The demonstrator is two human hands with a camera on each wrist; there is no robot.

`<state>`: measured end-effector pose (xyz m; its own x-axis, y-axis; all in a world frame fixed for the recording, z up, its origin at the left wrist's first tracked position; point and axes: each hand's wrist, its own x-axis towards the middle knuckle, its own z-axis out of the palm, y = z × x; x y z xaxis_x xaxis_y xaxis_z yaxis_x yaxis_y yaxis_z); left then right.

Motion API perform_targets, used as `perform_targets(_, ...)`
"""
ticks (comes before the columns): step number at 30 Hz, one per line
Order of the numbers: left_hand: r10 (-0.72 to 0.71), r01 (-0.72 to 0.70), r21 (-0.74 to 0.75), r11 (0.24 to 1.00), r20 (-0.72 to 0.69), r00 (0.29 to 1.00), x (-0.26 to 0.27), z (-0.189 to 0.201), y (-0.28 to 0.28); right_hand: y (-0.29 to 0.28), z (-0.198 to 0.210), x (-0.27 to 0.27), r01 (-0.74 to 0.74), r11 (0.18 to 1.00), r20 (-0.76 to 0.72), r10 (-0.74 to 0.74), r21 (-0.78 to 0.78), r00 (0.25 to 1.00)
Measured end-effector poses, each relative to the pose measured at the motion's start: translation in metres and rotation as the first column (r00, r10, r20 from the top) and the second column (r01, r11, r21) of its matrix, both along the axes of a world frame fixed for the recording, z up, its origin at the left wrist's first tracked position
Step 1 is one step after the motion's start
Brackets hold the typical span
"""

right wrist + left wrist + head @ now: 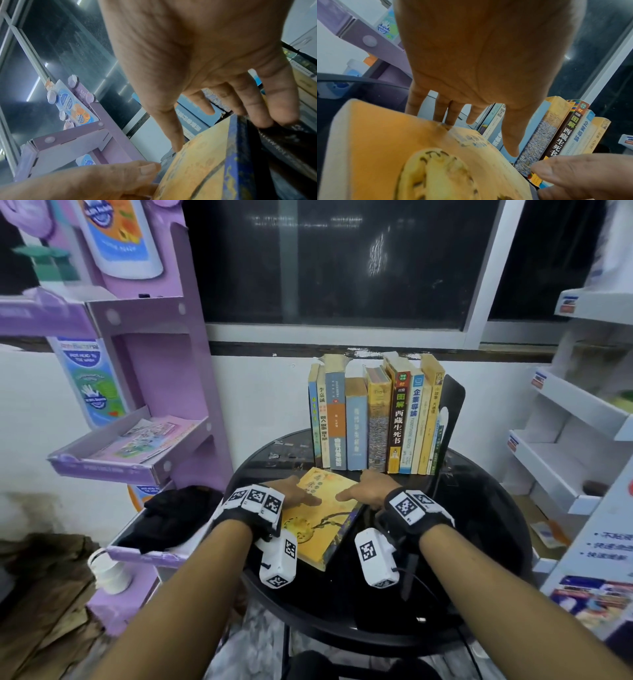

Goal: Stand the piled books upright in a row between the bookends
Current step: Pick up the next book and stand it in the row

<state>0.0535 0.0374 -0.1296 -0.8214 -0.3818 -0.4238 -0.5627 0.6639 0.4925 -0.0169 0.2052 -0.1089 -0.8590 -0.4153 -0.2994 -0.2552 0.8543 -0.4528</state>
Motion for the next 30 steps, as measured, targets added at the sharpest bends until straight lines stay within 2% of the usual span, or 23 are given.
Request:
perform_targets(3,-0.02,0.02,-0.078,0.997,0.006,1.0,-0.001,-0.001,0.002,-0.003,-0.004,0.002,0.044,0.999,0.0,-0.044,-0.025,0.999)
perform_targets(12,-0.042,0.045,-0.135,0.99,0.021,0.999,0.0,-0.005,-0.001,-0.012,-0.017,0.009,0.038,0.999,0.039,-0.037,-0.021,0.999)
perform_targets(19,-0.005,0.005,-0.003,1.0,0.021,1.0,0.007,-0.005,-0.006,-0.01,-0.019,0.01,0.008,1.0,0.02,-0.008,0.001,1.0)
perform_targets(25,0.072,-0.05,0.215,0.975,-0.095,0.993,0.014,-0.006,-0.005,-0.009,-0.019,0.012,-0.001,1.0,0.001,0.001,-0.001,1.0)
perform_targets(30,0.087,-0.035,0.261,0.965,-0.189,0.978,0.018,-0.006,-0.003,-0.006,-0.024,0.011,0.011,0.999,0.002,-0.01,-0.051,1.0)
